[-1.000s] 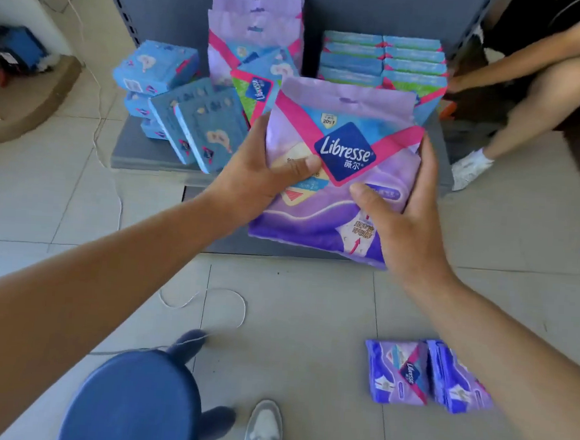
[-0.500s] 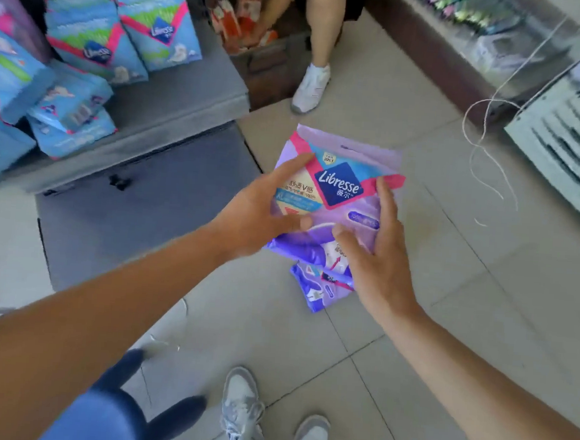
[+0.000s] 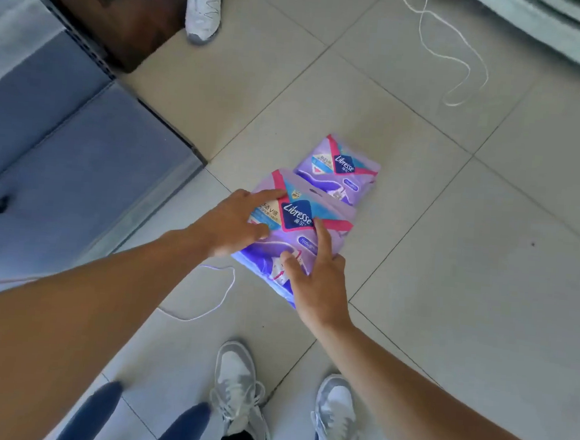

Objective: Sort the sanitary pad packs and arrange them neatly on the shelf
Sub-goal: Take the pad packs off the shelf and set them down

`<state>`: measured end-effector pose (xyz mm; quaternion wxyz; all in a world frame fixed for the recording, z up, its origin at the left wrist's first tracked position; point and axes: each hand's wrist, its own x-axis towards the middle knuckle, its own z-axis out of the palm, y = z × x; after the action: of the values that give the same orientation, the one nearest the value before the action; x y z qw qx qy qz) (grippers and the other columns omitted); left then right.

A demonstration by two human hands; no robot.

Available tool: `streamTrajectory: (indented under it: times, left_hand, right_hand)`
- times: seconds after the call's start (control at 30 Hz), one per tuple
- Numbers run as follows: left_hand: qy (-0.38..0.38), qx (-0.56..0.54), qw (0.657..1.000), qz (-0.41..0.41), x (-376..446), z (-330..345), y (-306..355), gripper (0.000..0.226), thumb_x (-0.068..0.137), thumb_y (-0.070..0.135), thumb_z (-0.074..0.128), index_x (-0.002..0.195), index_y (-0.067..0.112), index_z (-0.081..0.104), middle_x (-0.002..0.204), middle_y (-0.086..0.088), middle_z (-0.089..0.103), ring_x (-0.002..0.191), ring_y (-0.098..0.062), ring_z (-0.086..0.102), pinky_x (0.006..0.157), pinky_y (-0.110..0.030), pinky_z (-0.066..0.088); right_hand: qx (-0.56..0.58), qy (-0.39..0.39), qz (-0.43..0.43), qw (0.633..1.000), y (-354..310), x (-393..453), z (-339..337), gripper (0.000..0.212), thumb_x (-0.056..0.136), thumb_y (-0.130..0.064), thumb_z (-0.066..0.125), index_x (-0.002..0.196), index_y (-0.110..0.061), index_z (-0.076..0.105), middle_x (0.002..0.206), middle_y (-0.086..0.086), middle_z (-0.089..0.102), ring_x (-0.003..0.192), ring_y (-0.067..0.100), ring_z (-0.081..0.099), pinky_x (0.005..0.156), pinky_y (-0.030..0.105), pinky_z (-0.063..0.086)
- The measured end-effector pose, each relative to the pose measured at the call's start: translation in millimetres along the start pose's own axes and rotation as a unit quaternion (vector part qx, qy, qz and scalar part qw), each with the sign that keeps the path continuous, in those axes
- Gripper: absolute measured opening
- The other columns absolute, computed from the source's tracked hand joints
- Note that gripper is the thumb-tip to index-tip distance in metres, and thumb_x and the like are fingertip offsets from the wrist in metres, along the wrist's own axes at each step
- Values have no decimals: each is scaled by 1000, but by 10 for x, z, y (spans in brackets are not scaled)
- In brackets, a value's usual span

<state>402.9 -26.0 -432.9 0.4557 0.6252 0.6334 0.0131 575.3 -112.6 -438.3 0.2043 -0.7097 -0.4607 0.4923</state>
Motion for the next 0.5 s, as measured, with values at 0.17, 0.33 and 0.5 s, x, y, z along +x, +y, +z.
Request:
streamTrajectory:
  times: [0.17, 0.33, 0.5]
  left_hand:
    - [-36, 66, 997, 16, 701, 251, -491, 70, 90, 17, 58, 143, 52, 31, 132, -2, 46, 117, -19, 49, 89, -23, 39]
    - [-39, 70, 996, 35, 1226, 531, -883, 67, 91, 15, 57, 144, 48, 32, 125, -1, 46, 106, -14, 48, 84, -20, 37]
    - [-26, 52, 997, 46, 1399, 696, -1106, 70, 89, 11, 56, 146, 44, 33, 125, -3, 46, 108, -14, 50, 86, -19, 38]
  right_hand:
    - [8, 25, 32, 999, 462, 574, 499, 67, 93, -45, 55, 150, -45, 19, 121, 8, 41, 82, 13, 45, 79, 24, 42]
    - [6, 40, 36, 999, 857, 1056, 825, 68, 92, -46, 59, 149, -42, 21, 118, 6, 41, 94, 19, 50, 81, 26, 46]
    - [12, 53, 36, 998, 1044, 1296, 1014, 69, 90, -42, 62, 147, -42, 23, 115, 2, 38, 104, 20, 52, 85, 29, 49]
